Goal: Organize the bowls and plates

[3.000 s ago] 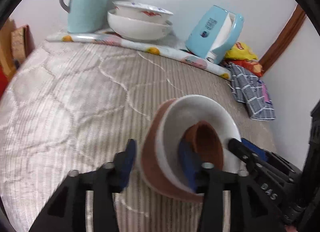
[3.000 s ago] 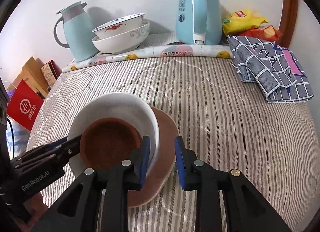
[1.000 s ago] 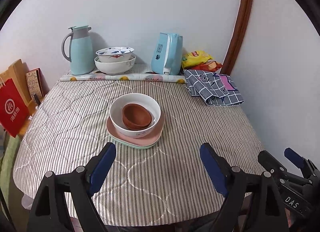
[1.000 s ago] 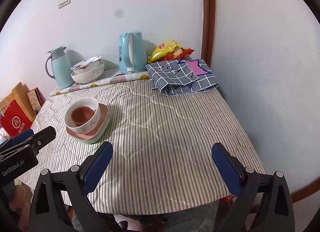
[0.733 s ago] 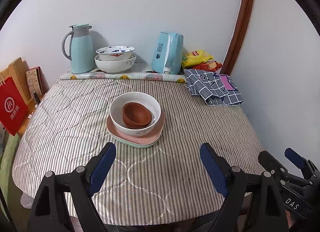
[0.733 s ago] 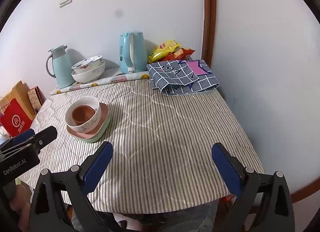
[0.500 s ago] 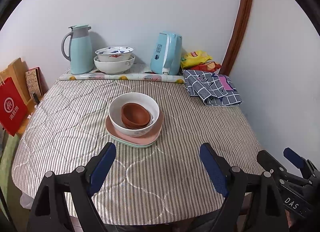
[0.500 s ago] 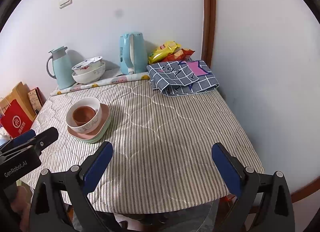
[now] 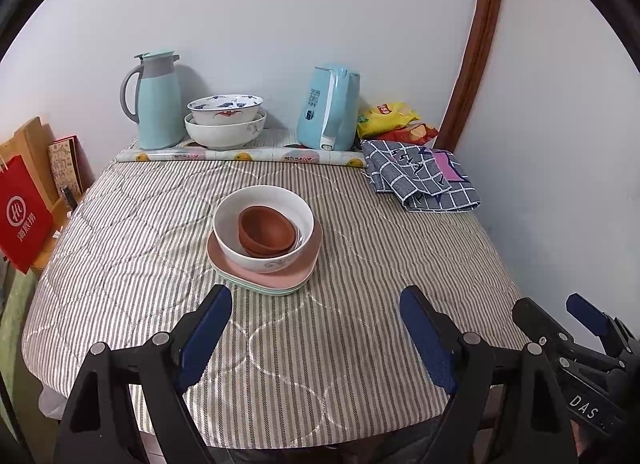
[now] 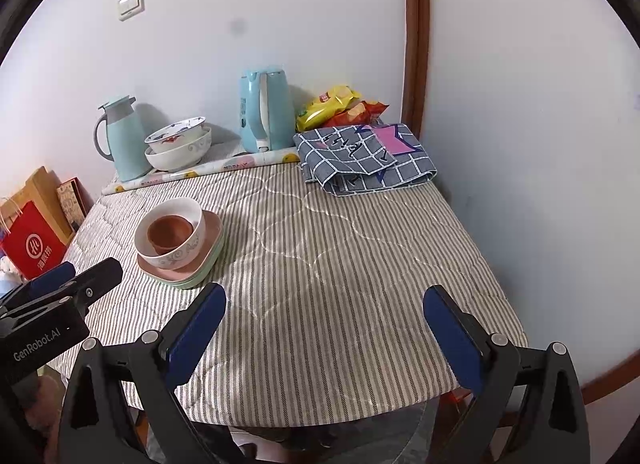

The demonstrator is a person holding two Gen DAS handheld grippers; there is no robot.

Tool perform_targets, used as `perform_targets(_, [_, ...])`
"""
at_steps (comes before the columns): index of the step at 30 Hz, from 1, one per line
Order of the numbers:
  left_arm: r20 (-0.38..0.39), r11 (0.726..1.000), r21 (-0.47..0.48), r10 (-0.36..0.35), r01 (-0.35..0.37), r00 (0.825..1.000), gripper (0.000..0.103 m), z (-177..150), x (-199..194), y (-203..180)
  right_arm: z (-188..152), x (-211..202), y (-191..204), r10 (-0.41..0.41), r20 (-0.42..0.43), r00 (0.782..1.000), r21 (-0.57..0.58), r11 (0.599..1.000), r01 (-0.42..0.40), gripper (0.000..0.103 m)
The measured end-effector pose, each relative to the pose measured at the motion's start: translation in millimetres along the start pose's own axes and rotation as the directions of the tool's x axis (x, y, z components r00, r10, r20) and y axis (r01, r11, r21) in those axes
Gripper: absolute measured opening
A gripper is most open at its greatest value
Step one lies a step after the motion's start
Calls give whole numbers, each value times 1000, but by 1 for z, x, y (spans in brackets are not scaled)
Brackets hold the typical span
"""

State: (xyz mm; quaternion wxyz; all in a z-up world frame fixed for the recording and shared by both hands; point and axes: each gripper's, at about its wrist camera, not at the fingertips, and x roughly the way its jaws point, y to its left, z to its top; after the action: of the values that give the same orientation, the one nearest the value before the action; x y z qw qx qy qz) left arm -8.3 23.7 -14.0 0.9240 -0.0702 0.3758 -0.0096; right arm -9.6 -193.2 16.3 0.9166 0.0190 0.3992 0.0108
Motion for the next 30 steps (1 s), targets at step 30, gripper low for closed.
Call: perform_targets(30, [6, 1000, 0, -1, 1, 1000, 85, 0, -1, 2, 0, -1, 3, -2, 5, 1000, -11, 1000, 2, 98])
